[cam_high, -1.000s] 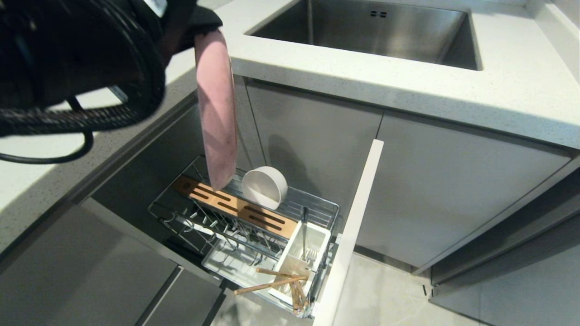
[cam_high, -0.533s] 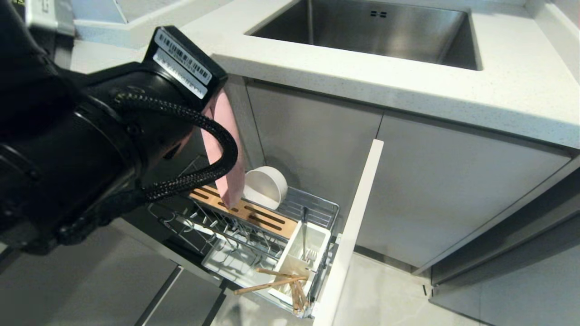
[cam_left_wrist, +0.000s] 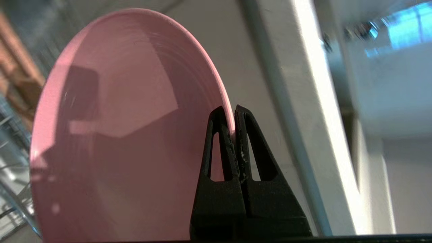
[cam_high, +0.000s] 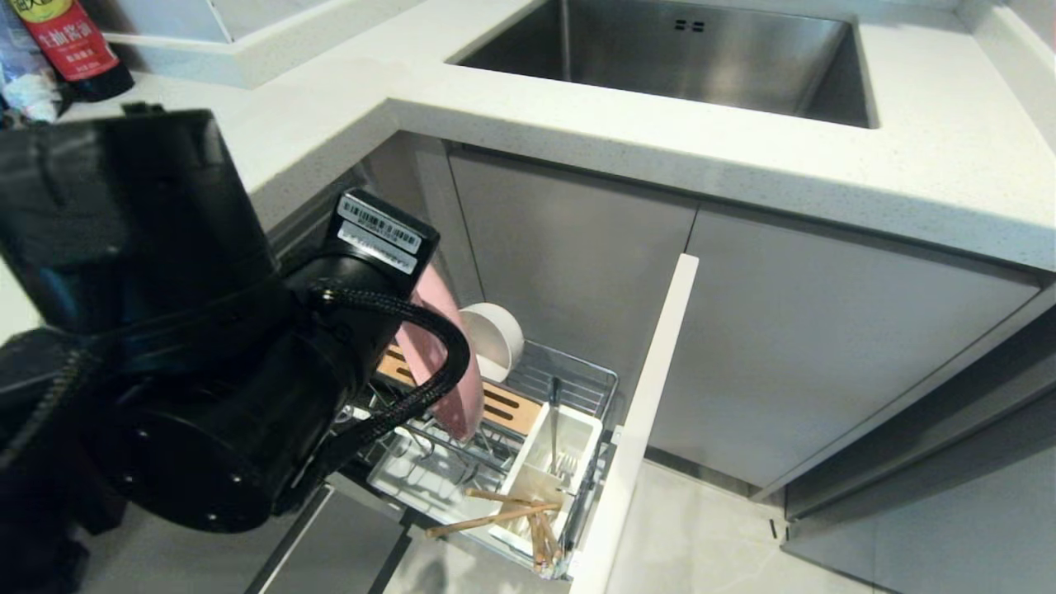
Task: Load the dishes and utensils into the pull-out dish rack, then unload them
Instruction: Pick up the plate and place it in the cupboard
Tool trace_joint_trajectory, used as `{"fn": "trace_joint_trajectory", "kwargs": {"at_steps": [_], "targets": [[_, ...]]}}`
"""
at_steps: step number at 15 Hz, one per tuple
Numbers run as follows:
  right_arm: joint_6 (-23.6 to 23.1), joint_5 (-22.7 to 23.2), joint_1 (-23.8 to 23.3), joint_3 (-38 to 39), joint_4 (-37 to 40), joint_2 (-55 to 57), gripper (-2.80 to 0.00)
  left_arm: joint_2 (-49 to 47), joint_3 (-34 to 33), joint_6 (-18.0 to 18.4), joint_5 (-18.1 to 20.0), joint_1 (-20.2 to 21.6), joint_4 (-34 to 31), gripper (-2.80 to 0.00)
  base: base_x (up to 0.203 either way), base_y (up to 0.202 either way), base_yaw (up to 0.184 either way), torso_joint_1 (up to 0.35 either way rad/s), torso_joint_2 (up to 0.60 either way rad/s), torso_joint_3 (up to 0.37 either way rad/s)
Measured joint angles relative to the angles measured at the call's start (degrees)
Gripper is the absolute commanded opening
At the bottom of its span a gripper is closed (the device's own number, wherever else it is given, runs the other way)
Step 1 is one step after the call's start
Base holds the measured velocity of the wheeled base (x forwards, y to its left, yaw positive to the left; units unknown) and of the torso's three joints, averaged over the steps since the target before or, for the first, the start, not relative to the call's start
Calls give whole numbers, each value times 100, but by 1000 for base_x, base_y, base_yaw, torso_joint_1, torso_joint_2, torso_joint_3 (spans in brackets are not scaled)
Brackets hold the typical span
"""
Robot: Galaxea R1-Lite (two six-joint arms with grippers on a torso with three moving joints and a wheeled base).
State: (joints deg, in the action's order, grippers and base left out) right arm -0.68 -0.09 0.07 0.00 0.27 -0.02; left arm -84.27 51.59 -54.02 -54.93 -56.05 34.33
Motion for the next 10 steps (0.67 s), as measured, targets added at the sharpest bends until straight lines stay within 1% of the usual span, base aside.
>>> {"fn": "trace_joint_trajectory", "kwargs": {"at_steps": [1,3,5,7,10], "targets": [[2,0,0,0,0,0,-280,-96,-18,-229,-186,44,-3,-280,0,0,0,0,0,0],[0,0,0,0,0,0,-280,-283,-35,-631,-432,142,-7,-280,0,0,0,0,0,0],[0,2,0,0,0,0,-280,-436,-49,-945,-483,227,-15,-280,0,0,0,0,0,0],[0,0,0,0,0,0,-280,-578,-51,-1185,-480,326,-5,-280,0,0,0,0,0,0],[0,0,0,0,2,0,-280,-726,-35,-1265,-479,507,82,-280,0,0,0,0,0,0]]}}
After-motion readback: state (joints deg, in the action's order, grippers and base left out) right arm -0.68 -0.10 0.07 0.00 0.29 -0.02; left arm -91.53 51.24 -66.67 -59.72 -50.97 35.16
